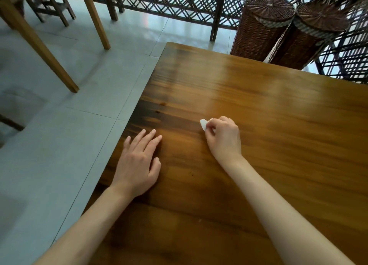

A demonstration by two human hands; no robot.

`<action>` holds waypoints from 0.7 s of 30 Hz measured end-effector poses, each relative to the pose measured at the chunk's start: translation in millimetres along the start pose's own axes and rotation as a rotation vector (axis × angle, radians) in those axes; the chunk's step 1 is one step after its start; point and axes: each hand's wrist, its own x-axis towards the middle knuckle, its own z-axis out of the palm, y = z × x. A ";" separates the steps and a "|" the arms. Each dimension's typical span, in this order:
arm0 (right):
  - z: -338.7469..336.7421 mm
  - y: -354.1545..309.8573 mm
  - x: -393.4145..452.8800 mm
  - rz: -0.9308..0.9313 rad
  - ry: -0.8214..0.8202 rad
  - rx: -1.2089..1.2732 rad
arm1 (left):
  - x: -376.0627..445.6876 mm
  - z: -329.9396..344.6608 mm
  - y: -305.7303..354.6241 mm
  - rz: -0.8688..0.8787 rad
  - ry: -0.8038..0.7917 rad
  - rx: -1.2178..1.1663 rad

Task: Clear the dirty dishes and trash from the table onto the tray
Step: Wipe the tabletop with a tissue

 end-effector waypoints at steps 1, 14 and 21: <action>2.4 -3.8 0.2 0.002 0.009 0.005 | -0.4 -0.5 -4.5 0.013 -0.009 0.003; 48.5 -66.1 71.3 0.055 -0.040 0.039 | 6.9 3.9 -28.7 0.010 -0.059 -0.008; 69.3 -94.0 94.6 0.074 -0.128 0.065 | 8.5 5.5 -32.7 0.011 -0.090 -0.001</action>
